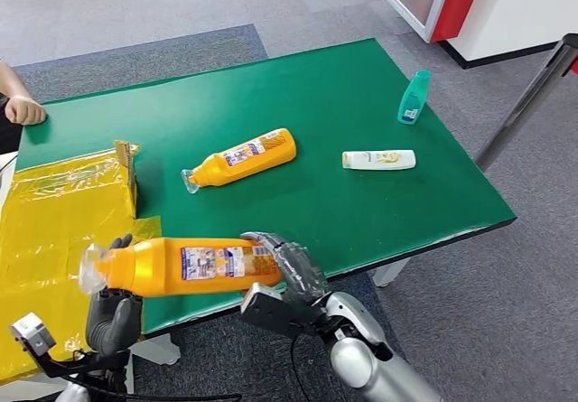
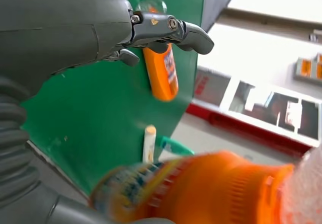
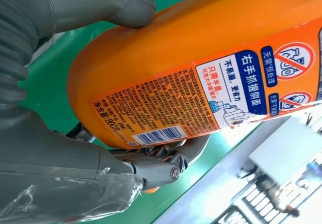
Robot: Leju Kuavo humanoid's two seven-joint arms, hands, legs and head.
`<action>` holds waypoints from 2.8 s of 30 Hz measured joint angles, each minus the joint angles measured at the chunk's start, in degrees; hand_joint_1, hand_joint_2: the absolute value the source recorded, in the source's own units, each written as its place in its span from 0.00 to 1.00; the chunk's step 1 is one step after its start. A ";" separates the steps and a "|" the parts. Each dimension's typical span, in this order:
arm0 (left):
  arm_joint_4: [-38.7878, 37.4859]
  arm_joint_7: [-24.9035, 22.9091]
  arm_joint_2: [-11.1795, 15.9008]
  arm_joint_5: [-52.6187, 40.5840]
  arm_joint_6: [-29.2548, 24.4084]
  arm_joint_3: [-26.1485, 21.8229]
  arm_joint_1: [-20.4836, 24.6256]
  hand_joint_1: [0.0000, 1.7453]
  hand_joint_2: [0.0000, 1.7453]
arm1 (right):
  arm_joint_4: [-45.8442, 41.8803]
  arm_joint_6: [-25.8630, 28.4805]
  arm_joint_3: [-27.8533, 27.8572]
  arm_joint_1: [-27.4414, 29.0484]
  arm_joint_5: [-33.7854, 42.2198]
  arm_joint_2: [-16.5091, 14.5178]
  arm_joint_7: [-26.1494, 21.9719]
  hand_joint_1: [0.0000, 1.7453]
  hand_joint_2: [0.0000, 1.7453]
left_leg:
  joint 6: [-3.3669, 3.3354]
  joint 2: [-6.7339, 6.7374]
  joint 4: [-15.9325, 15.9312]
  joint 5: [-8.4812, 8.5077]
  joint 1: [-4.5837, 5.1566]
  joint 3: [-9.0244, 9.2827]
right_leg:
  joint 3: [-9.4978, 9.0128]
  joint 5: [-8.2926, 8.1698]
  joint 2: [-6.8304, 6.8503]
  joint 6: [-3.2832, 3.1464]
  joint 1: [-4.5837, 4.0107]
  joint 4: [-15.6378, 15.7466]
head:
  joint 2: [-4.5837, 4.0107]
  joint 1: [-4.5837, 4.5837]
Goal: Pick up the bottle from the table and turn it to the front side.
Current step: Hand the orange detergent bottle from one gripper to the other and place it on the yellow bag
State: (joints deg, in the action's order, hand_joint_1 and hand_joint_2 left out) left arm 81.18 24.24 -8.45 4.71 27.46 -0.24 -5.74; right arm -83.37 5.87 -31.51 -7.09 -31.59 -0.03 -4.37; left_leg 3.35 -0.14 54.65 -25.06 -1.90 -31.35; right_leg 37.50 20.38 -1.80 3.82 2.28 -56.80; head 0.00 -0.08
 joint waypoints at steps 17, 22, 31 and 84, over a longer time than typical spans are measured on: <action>-1.55 3.76 5.43 -2.91 6.25 10.11 3.94 0.22 1.00 | 10.90 -2.71 -10.62 -7.33 1.62 -1.02 0.03 1.00 1.00 | -0.02 0.00 0.00 0.03 0.01 0.02 | -0.01 0.00 0.00 0.01 0.01 0.01 | 0.00 0.01; -1.69 6.34 6.50 -6.90 3.37 10.98 4.01 1.00 1.00 | 12.35 -2.34 -11.28 -7.85 1.54 -1.11 0.18 0.00 1.00 | -0.02 -0.01 0.00 0.03 0.02 0.02 | -0.01 0.00 0.01 0.01 0.01 0.01 | 0.00 0.01; 2.60 4.98 5.71 -20.49 -19.59 10.93 1.53 1.00 1.00 | 11.43 -0.15 -10.92 -4.40 -0.11 -0.61 1.04 0.00 1.00 | -0.03 -0.01 0.00 0.01 0.02 0.02 | 0.00 0.01 0.02 0.02 0.00 0.04 | 0.00 0.01; -17.32 -33.82 11.14 -78.22 -36.56 14.62 19.90 0.00 0.00 | 4.76 -1.72 -8.51 10.44 8.04 6.39 0.52 0.00 1.00 | -0.17 -0.01 0.12 -0.06 0.06 0.10 | -0.25 0.00 0.01 0.09 0.03 0.14 | 0.00 0.01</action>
State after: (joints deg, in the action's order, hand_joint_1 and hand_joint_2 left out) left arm 63.86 -9.57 2.68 -73.51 -9.10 14.38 14.16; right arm -78.60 4.15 -40.02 3.35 -23.55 6.36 -3.85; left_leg 3.18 -0.15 54.78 -25.12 -1.84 -31.25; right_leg 37.26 20.37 -1.79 3.91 2.31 -56.66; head 0.00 -0.07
